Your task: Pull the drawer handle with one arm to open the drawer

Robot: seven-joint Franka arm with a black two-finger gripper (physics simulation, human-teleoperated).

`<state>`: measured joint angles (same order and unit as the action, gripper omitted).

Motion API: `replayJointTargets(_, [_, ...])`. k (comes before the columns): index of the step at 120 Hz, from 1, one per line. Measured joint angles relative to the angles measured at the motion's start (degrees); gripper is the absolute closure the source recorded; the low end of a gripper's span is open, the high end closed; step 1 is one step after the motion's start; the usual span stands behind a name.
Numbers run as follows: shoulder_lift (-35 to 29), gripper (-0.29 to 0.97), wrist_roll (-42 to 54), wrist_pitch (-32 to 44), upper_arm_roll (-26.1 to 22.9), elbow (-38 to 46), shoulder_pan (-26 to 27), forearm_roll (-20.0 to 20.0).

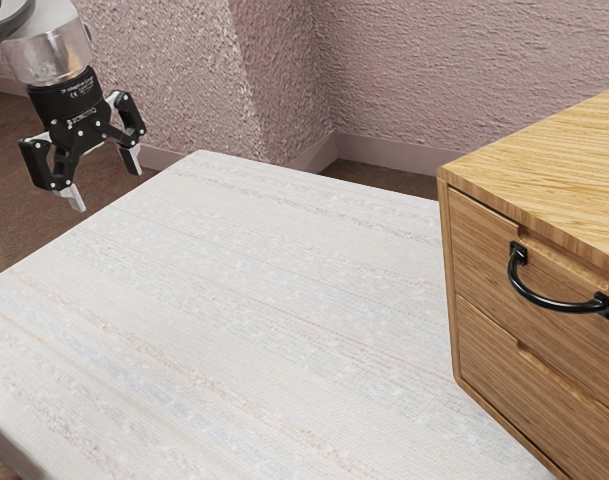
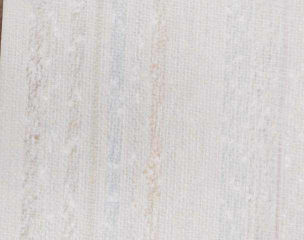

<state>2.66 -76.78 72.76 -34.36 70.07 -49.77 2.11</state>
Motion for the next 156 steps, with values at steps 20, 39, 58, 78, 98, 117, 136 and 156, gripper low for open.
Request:
replayJointTargets(20, [0.0, 0.02, -0.2, 0.0, 0.0, 0.0, 0.0, -0.1])
replayJointTargets(39, [0.3, 0.02, -0.3, -0.1, 1.6, 0.0, 0.6, -2.4])
replayJointTargets(58, [-1.0, 0.02, -0.2, -0.2, 2.6, -0.7, -2.9, -4.8])
replayJointTargets(78, [-6.1, 0.02, -0.8, -0.4, 2.2, -5.0, -7.8, -5.5])
replayJointTargets(98, [-6.6, 0.02, -1.1, 1.5, 1.4, -6.3, 0.5, -7.9])
replayJointTargets(117, [-6.2, 0.02, -1.2, 4.7, 0.7, -6.2, 0.7, -10.2])
replayJointTargets(136, [-7.4, 0.02, 0.5, 8.6, 1.3, -4.3, 1.5, -14.4])
replayJointTargets(156, [-9.8, 0.03, 2.0, 13.7, 18.2, 0.9, 26.3, -15.5])
